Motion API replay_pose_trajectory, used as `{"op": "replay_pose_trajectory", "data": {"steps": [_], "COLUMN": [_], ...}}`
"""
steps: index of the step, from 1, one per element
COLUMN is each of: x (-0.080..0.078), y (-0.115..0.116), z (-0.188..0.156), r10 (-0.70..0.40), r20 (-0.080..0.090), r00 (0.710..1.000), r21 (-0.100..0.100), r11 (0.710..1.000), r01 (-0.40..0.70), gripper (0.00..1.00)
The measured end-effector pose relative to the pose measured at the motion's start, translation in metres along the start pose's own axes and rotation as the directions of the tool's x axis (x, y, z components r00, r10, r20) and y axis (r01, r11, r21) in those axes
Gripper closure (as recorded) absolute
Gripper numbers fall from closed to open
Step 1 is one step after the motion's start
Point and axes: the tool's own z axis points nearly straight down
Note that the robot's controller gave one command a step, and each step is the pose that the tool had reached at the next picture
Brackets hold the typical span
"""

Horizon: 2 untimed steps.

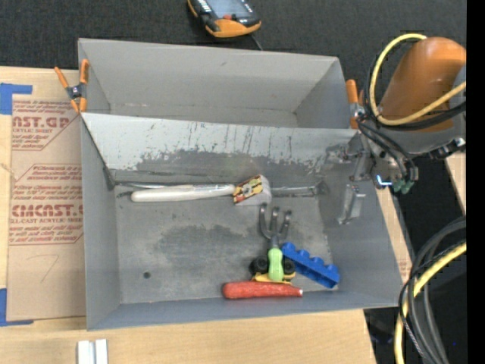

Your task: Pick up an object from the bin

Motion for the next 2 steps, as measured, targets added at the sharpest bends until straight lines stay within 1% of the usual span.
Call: {"op": "replay_pose_trajectory", "data": {"steps": [1, 2], "x": [-0.002, 0.083], "y": [0.001, 0.008], "z": [-0.005, 0.134], "r10": [-0.002, 0.092], "r20": [0.008, 0.002], "r00": [1.0, 0.996], "r21": [0.001, -0.001], "r11": [1.0, 0.996], "r01": [0.002, -0.092], "gripper": [0.0, 0.0]}}
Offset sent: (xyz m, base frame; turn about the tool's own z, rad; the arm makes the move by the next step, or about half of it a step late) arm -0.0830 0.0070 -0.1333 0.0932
